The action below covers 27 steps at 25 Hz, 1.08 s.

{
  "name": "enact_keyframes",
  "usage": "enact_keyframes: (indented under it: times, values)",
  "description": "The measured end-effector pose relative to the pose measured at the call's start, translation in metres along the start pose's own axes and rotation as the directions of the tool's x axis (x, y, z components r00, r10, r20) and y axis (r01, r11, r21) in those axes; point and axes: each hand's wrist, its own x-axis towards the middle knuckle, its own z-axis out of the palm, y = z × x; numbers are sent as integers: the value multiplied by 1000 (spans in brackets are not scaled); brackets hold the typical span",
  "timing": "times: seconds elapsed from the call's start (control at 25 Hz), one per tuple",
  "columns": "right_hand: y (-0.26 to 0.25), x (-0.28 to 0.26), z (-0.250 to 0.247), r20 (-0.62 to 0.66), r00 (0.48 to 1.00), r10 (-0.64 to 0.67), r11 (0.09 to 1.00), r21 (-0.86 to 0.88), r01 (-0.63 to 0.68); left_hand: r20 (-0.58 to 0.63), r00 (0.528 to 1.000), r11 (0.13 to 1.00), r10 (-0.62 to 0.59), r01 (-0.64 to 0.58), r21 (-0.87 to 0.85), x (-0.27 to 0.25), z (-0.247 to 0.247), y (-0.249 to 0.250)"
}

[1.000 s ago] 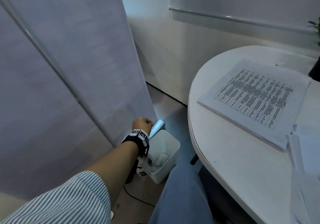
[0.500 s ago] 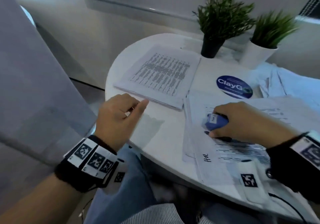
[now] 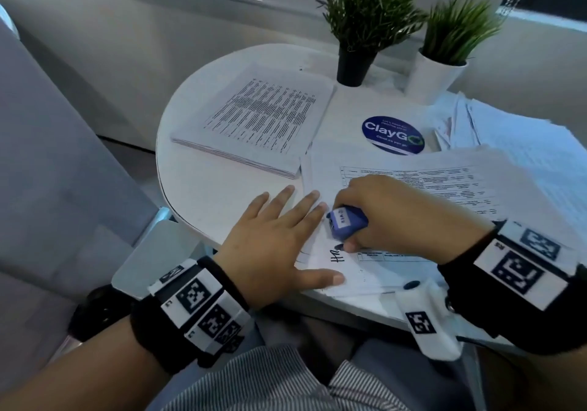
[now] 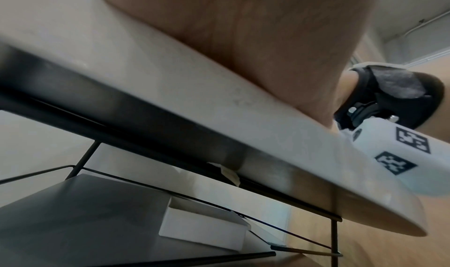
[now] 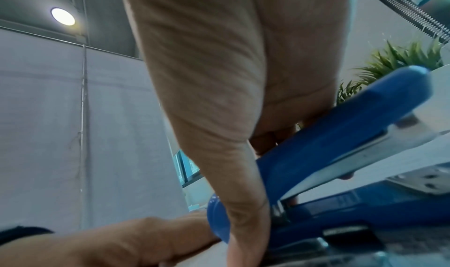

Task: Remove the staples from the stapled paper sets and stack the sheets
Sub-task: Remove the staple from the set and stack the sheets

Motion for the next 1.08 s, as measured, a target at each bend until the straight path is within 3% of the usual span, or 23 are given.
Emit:
enact_keyframes:
  times: [0.28, 0.6, 1.08]
  values:
    - [-11, -18, 8, 0, 995, -98, 995, 37, 98, -22, 1000, 1000, 12, -11, 10, -1, 2, 2]
    - [-16, -28, 12, -26, 996, -89, 995, 50, 90, -54, 999, 1000, 4, -3, 13, -2, 3, 7]
    - [-11, -27, 10, -60, 987, -151, 988, -14, 151, 10, 999, 999, -30, 30, 14, 9, -2, 13]
